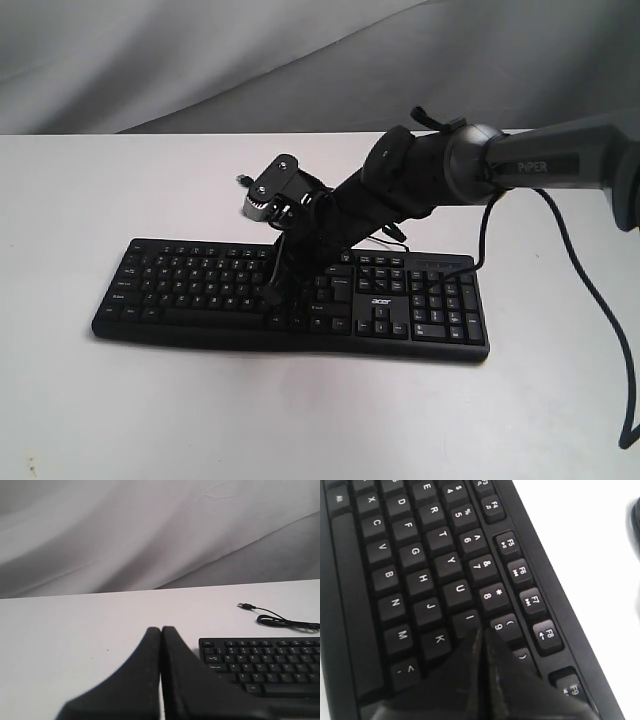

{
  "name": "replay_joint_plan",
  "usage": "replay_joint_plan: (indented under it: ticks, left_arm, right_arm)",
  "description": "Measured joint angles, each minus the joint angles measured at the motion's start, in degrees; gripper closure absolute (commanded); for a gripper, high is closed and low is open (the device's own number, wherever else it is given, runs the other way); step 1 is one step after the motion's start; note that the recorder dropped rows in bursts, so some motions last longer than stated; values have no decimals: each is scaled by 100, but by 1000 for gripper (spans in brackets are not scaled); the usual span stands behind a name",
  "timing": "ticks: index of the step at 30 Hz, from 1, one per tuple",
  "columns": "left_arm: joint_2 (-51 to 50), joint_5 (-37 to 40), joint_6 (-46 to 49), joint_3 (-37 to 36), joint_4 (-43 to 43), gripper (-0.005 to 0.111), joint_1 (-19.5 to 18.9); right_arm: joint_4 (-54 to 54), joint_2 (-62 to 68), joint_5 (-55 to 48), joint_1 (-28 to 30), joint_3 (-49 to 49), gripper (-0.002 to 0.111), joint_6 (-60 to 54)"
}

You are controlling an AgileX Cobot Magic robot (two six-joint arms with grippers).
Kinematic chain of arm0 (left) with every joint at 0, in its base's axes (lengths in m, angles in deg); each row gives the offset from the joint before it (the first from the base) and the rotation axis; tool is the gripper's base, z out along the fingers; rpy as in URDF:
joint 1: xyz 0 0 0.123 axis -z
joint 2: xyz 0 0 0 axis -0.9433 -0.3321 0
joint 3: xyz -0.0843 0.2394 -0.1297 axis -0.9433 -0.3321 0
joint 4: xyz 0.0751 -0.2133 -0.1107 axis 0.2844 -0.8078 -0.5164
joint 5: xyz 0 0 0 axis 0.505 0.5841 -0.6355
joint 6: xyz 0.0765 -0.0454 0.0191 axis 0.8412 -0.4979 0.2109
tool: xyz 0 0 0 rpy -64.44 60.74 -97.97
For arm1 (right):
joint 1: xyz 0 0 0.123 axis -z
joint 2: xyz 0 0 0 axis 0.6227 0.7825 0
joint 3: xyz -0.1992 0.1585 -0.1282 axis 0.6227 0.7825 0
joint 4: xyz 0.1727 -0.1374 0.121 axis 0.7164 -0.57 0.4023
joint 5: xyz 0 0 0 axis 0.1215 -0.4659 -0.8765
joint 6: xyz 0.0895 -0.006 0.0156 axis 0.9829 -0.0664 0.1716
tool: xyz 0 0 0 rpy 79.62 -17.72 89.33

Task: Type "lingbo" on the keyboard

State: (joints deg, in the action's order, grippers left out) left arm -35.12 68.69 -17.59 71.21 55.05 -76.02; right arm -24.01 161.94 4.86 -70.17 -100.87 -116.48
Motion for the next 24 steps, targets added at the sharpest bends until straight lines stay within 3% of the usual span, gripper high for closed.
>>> replay_joint_plan:
  ticks: [15,24]
  left_arm:
    - [0,0,0,0,0,106,0]
    - [0,0,0,0,0,106,0]
  right_arm:
    - [54,25,-35,0,0,108,-12]
    - [-445,-917,-483,0,0,108,277]
